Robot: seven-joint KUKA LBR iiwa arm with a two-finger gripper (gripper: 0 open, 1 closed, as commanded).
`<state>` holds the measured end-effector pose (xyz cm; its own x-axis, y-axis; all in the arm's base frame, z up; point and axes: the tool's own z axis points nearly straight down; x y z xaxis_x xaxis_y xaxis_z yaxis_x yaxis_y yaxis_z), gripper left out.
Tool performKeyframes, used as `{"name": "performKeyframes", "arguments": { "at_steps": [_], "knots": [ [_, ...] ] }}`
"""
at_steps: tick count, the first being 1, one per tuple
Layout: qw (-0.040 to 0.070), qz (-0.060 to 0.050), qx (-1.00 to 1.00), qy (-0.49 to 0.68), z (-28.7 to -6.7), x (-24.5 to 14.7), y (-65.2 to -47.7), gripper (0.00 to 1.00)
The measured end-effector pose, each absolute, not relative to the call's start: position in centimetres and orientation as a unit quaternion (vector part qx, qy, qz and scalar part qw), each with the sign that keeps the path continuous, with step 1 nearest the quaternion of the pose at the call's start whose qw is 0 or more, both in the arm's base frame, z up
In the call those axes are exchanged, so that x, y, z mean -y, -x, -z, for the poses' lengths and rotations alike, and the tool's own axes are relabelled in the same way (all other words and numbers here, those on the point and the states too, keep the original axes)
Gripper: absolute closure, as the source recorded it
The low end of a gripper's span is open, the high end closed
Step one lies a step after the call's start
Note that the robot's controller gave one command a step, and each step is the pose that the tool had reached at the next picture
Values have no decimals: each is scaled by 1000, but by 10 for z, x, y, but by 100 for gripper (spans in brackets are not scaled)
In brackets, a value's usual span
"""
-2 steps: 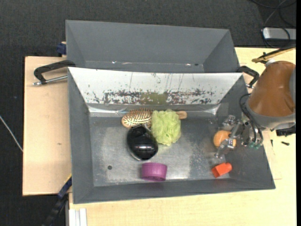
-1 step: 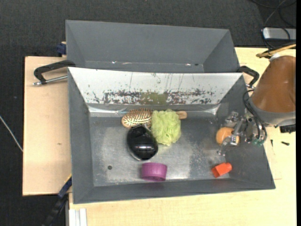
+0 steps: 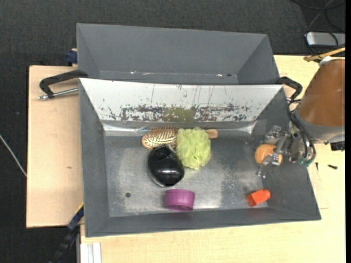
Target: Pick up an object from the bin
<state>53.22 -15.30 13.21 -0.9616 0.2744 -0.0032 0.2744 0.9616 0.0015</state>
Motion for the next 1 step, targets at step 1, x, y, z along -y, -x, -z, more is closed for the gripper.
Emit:
{"name": "performKeyframes", "arguments": {
  "at_steps": [1],
  "knots": [
    [3,0,-990,-139,-146,153,-533,100]
  ]
}}
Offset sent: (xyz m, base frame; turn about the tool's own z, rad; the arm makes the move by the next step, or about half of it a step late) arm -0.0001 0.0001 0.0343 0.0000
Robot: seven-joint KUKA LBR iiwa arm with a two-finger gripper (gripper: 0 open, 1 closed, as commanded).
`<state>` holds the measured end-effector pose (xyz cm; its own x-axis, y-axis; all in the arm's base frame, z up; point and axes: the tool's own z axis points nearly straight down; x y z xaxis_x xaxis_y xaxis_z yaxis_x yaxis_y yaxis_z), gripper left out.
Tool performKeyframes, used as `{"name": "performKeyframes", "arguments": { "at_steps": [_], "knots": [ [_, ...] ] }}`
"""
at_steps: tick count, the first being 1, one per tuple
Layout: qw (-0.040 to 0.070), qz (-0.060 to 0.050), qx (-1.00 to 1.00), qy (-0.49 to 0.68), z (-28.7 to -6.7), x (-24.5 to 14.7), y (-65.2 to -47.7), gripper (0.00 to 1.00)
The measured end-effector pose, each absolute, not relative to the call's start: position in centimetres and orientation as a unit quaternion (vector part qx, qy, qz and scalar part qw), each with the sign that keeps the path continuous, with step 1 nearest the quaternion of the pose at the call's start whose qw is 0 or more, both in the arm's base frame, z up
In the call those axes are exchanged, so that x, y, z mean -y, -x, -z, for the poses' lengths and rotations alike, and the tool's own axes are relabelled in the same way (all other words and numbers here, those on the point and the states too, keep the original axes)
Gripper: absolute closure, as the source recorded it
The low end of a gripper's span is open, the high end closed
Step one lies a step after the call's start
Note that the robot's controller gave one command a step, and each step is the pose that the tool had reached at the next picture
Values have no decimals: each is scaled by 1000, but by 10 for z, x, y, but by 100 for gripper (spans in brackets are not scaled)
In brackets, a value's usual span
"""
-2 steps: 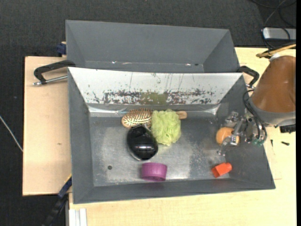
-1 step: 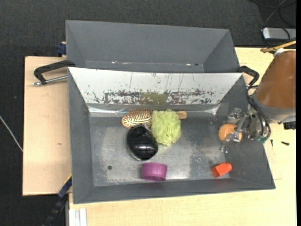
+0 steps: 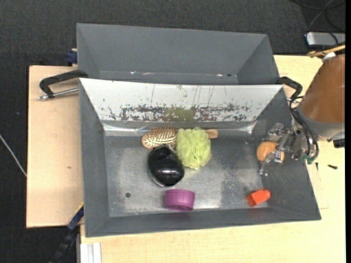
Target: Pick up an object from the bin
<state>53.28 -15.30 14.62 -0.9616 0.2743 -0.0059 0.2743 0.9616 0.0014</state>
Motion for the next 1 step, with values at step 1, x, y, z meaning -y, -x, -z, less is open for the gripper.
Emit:
{"name": "performKeyframes", "arguments": {
  "at_steps": [1],
  "knots": [
    [4,0,-990,-139,-157,153,-533,100]
  ]
}}
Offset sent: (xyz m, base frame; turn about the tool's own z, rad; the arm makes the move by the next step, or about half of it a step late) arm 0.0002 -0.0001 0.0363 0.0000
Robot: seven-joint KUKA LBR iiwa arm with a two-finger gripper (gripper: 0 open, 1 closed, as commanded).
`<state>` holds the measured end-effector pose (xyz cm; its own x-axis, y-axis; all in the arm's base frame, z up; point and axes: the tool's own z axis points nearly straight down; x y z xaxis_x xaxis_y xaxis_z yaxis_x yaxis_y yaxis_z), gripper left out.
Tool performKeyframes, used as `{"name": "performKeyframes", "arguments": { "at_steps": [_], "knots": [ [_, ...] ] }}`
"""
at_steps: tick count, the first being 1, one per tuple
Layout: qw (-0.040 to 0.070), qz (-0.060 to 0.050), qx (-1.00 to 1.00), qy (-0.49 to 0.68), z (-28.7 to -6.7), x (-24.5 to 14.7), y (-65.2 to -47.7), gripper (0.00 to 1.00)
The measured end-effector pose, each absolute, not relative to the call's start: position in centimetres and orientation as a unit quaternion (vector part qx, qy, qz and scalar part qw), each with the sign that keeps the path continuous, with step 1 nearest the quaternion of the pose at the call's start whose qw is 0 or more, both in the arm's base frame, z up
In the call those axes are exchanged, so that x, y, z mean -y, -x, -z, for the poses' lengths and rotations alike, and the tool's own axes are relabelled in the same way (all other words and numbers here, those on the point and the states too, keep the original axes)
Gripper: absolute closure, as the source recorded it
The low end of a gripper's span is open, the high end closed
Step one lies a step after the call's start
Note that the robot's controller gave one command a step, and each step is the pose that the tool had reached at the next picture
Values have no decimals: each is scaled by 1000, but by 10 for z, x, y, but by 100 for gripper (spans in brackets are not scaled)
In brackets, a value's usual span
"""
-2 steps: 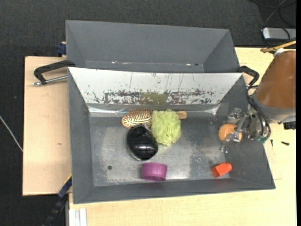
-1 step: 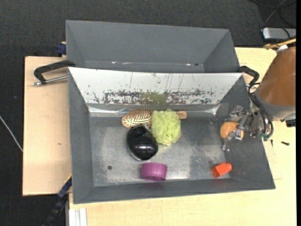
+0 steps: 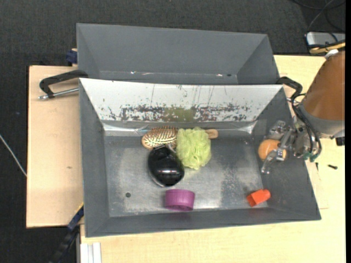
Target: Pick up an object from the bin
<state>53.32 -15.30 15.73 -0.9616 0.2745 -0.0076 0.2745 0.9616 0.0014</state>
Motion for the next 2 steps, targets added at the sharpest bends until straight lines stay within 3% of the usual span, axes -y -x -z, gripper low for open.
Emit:
{"name": "performKeyframes", "arguments": {
  "at_steps": [2],
  "knots": [
    [3,0,-990,-138,-171,153,-533,100]
  ]
}}
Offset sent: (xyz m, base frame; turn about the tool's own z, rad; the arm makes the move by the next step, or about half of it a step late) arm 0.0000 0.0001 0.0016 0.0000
